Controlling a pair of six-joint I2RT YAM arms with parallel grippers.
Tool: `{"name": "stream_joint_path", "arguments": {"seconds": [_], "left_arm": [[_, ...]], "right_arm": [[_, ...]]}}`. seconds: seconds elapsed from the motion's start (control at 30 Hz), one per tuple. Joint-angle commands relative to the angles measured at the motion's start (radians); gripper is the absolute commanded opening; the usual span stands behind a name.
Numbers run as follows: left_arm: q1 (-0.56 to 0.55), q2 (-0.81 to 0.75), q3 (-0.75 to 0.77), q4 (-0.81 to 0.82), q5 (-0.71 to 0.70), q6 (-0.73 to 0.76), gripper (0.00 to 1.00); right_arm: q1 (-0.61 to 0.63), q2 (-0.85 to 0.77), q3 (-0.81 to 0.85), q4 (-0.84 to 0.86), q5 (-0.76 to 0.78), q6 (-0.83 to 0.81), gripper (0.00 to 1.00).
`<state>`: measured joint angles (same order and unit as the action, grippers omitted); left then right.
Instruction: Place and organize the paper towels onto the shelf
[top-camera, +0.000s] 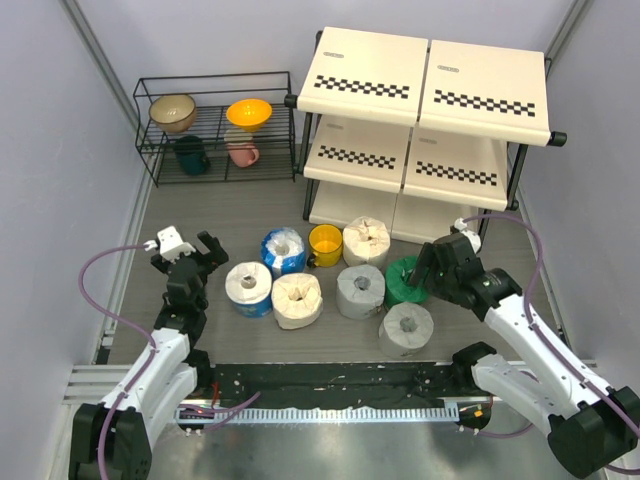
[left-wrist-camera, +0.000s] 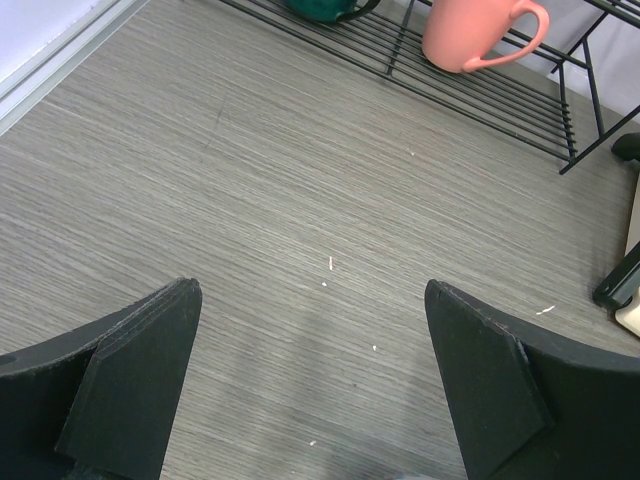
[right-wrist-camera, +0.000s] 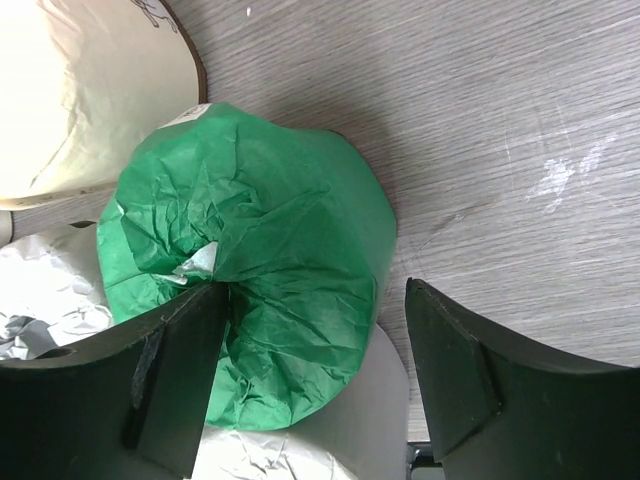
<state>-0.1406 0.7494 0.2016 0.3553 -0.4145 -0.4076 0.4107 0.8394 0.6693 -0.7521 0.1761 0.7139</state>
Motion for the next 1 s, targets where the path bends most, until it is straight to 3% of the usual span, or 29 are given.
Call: {"name": "stream_joint_path", "arguments": {"seconds": [0.0, 0.23, 0.53, 0.63, 0.87, 0.97], "left_arm": [[0.003, 0.002, 0.028, 0.047, 0.008, 0.013, 1.0], [0.003, 0.002, 0.028, 0.047, 0.008, 0.013, 1.0], [0.003, 0.001, 0.027, 0.047, 0.011, 0.015, 1.0], [0.003, 0.001, 0.027, 0.048, 0.011, 0.016, 1.0], [0.003, 0.001, 0.027, 0.048, 0.011, 0.015, 1.0], [0.004, 0.002, 0.027, 0.047, 0.011, 0.015, 1.0]], "right_arm": [[0.005, 0.01, -0.01, 0.046, -0.012, 0.013, 0.76], [0.004, 0.026, -0.028, 0.071, -0.024, 0.013, 0.65], [0.005, 0.006, -0.034, 0.071, -0.012, 0.013, 0.62], [0.007, 0.01, -0.039, 0.073, -0.013, 0.012, 0.57], [0.007, -0.002, -0.042, 0.076, -0.026, 0.004, 0.3], [0.008, -0.038, -0.013, 0.057, -0.001, 0.005, 0.28]]}}
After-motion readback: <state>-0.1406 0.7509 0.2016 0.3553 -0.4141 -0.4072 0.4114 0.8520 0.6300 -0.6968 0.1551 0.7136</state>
